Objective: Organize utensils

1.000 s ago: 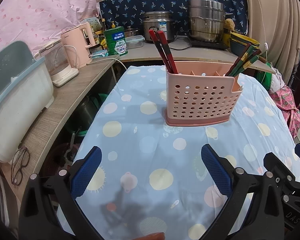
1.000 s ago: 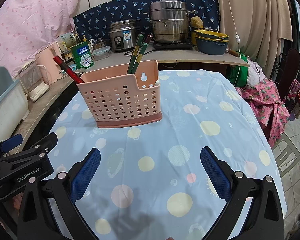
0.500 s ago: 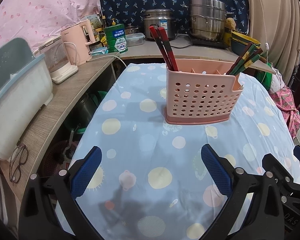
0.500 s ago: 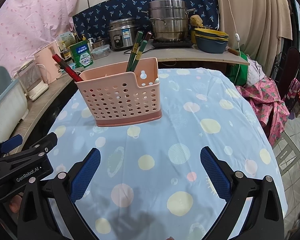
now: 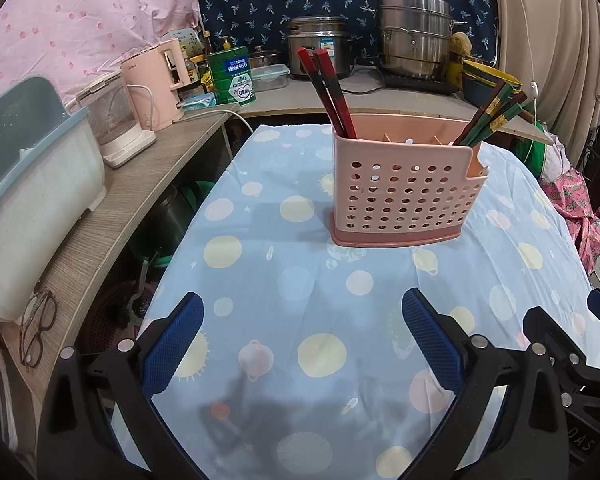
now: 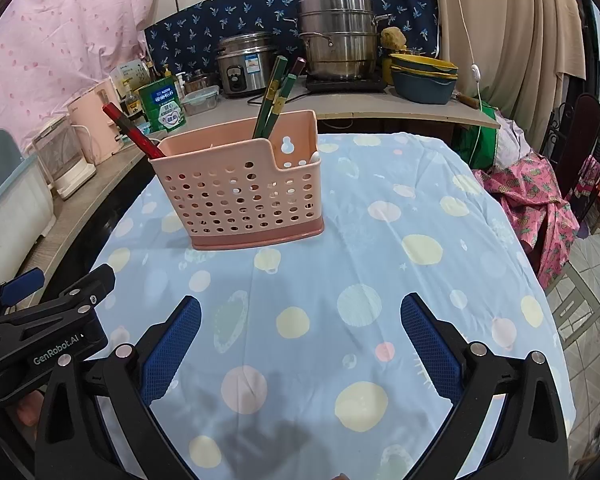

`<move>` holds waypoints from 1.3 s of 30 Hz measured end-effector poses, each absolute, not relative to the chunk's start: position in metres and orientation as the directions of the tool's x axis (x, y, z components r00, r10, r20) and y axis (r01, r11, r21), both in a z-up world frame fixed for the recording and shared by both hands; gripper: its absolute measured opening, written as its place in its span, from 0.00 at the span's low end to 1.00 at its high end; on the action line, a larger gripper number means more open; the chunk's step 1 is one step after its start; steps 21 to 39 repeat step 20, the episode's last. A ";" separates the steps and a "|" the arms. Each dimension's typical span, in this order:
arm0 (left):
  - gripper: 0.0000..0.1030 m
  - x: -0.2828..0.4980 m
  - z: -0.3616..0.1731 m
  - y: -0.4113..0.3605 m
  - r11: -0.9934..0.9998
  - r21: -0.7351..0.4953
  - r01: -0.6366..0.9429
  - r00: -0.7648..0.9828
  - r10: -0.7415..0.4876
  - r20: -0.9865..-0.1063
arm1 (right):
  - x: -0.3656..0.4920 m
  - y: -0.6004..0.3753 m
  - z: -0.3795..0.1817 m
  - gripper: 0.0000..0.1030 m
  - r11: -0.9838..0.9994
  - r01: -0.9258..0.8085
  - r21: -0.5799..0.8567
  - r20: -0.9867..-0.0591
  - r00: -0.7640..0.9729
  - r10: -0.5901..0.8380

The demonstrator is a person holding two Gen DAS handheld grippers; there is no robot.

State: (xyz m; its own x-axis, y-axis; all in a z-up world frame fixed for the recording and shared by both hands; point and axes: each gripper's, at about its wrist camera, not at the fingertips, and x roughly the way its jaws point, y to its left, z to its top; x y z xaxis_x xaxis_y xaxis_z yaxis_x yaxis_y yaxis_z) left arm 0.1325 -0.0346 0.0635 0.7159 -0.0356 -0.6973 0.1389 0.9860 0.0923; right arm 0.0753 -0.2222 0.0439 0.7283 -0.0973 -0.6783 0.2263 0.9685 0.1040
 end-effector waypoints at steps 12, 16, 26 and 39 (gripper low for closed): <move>0.92 0.134 0.061 -0.033 0.986 0.093 0.135 0.712 -0.032 -0.701 | 0.076 -0.223 0.044 0.94 0.968 0.228 0.103 -0.679 0.728 -0.099; 0.92 0.135 0.061 -0.031 0.988 0.089 0.123 0.712 -0.025 -0.702 | 0.076 -0.224 0.043 0.94 0.968 0.228 0.102 -0.680 0.727 -0.099; 0.92 0.137 0.059 -0.028 0.989 0.082 0.123 0.706 -0.029 -0.707 | 0.076 -0.226 0.044 0.94 0.968 0.229 0.103 -0.680 0.726 -0.100; 0.92 0.137 0.059 -0.028 0.989 0.082 0.123 0.706 -0.029 -0.707 | 0.076 -0.226 0.044 0.94 0.968 0.229 0.103 -0.680 0.726 -0.100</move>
